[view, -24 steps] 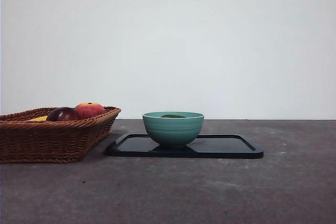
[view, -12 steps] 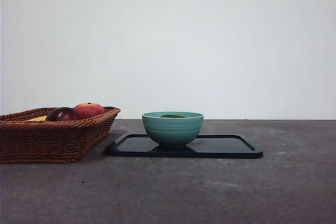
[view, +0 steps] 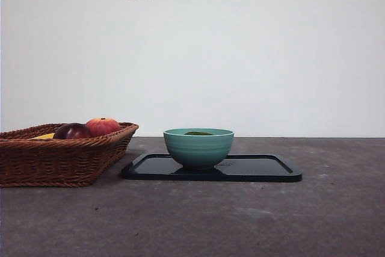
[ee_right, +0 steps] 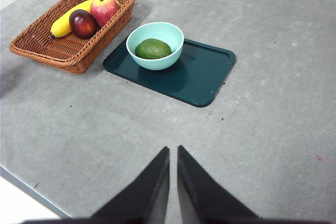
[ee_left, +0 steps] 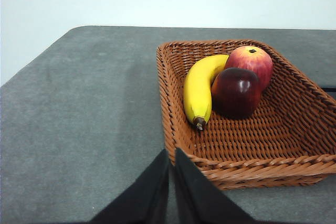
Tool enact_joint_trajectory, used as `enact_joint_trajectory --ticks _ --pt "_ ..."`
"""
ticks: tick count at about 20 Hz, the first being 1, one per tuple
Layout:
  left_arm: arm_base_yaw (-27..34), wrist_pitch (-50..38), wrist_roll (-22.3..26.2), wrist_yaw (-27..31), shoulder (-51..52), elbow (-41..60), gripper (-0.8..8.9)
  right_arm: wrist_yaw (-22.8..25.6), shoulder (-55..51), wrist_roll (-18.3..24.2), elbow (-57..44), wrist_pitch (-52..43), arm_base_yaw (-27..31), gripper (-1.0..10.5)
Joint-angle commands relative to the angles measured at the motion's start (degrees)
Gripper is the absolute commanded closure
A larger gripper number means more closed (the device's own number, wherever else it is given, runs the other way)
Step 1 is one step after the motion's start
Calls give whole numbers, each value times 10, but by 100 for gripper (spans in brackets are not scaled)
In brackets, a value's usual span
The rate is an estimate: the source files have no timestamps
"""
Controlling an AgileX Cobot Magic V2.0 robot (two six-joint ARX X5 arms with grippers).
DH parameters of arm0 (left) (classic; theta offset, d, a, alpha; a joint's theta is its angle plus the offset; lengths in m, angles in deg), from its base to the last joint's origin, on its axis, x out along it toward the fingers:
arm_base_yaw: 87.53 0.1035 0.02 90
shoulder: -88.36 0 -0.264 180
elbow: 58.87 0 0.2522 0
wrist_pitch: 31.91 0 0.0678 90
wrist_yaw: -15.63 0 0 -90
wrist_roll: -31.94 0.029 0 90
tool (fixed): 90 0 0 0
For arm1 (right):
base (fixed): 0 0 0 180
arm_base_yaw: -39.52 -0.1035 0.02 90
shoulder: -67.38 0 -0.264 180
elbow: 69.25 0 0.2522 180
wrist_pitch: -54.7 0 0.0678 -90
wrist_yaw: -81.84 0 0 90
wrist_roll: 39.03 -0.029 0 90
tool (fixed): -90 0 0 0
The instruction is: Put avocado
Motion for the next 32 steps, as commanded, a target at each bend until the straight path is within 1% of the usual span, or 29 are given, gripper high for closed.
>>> enact_joint_trajectory --ticks 1,13,14,15,16,18,19,21,23,25,27,30,32 --pt "0 3 9 0 1 12 794 1 1 2 4 -6 -5 926" --pt "0 3 9 0 1 12 794 1 0 2 4 -5 -2 926" --pt "0 3 9 0 1 12 794 3 -5 18 4 -5 8 926" --pt "0 3 9 0 1 12 794 11 -11 34 1 -10 30 926" --pt "0 3 9 0 1 12 794 12 -20 39 -8 -26 56 926" --pt "0 3 9 0 1 12 794 16 -49 74 -53 -119 131 926" --pt "0 3 9 0 1 12 794 15 -69 100 -94 -188 173 926" --pt "0 3 9 0 1 12 794 9 -106 137 -178 -301 238 926" --pt "0 3 9 0 1 12 794 0 -140 148 -268 -396 304 926" --pt "0 3 9 0 1 12 794 0 -165 147 -346 -467 356 926" --pt "0 3 9 0 1 12 794 -6 -176 146 -389 -502 381 926" --pt "0 3 9 0 1 12 794 -47 -190 153 -442 -537 407 926" --pt "0 3 9 0 1 12 794 -78 -198 160 -467 -542 423 926"
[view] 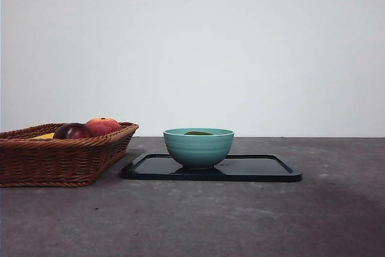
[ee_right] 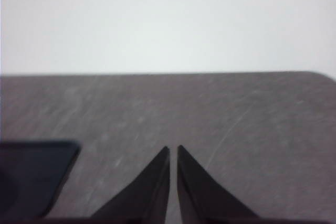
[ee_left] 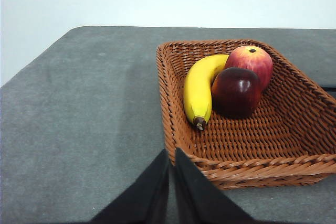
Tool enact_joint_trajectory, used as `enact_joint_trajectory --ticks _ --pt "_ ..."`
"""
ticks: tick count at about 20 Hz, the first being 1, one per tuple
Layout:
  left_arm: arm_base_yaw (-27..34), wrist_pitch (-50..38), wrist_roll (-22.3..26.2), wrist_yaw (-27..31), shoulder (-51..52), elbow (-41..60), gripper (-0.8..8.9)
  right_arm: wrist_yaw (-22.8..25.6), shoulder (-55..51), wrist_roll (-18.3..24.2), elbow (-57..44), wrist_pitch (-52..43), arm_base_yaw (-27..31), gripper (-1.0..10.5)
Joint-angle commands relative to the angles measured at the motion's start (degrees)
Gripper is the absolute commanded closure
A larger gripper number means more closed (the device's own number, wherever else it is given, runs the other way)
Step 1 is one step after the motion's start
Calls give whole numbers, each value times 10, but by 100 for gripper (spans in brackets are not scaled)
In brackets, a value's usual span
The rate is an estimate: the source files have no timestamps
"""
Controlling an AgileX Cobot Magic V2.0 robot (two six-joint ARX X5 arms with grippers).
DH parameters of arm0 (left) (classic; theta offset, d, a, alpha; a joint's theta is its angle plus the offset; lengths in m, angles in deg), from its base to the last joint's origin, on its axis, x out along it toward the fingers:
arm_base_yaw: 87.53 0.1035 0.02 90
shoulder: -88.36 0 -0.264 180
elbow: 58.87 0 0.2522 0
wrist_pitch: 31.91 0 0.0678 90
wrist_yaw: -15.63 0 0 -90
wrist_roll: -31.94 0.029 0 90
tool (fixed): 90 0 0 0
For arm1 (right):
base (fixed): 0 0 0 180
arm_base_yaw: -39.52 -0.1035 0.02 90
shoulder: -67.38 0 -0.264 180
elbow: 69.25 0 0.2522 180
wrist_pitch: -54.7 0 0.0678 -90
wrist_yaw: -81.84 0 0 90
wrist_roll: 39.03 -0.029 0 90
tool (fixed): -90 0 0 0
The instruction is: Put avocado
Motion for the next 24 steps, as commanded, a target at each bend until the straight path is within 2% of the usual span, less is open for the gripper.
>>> enact_joint_trajectory --ticks 1,6,10,14,24 --pt "0 3 7 0 1 12 794 -39 -14 14 -30 -14 19 926" --pt "0 3 7 0 1 12 794 -78 -14 21 -72 -18 42 926" --pt "0 3 7 0 1 12 794 -130 -14 31 -88 4 53 926" --pt "0 3 7 0 1 12 794 -127 -14 46 -88 4 59 926" --pt "0 3 7 0 1 12 794 -127 -14 49 -88 -1 61 926"
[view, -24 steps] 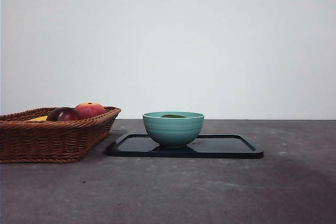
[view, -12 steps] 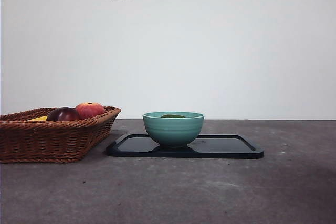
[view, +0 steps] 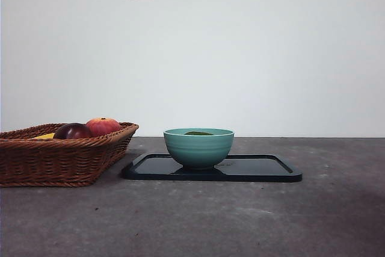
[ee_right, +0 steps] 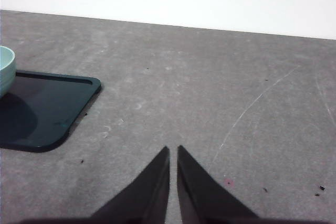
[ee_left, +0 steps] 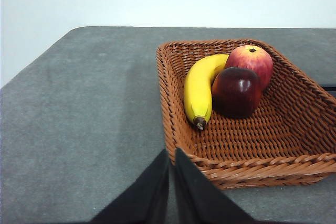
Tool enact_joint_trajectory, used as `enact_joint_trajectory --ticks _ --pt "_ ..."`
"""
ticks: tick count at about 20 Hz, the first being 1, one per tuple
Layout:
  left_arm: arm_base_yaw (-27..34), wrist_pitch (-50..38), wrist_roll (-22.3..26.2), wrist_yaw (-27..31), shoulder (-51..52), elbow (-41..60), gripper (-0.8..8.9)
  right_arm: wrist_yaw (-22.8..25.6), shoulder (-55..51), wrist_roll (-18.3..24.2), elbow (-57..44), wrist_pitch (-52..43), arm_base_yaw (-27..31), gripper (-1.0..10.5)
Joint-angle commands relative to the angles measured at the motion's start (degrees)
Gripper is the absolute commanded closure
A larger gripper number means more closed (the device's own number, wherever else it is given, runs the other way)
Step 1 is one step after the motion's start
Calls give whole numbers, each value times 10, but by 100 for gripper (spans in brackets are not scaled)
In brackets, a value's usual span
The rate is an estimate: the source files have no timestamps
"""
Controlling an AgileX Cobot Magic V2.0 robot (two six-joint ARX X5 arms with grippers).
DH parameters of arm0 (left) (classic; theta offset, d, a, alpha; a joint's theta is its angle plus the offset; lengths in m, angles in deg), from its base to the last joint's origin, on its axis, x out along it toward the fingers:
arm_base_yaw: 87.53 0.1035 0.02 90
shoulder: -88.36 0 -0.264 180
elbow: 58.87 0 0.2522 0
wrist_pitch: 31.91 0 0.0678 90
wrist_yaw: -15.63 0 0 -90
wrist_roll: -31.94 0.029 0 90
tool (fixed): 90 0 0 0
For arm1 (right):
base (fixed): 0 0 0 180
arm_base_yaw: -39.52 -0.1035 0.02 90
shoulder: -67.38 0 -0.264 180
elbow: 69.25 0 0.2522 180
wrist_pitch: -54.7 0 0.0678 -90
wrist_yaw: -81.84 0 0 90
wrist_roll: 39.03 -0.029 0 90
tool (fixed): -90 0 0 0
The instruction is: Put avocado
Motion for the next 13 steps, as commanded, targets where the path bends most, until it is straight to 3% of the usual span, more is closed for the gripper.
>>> enact_joint_trajectory --ticks 1,13 --pt "0 3 5 0 1 12 794 -1 -1 4 -3 -2 1 926" --pt "0 3 5 0 1 12 794 -1 -1 4 -3 -8 1 926"
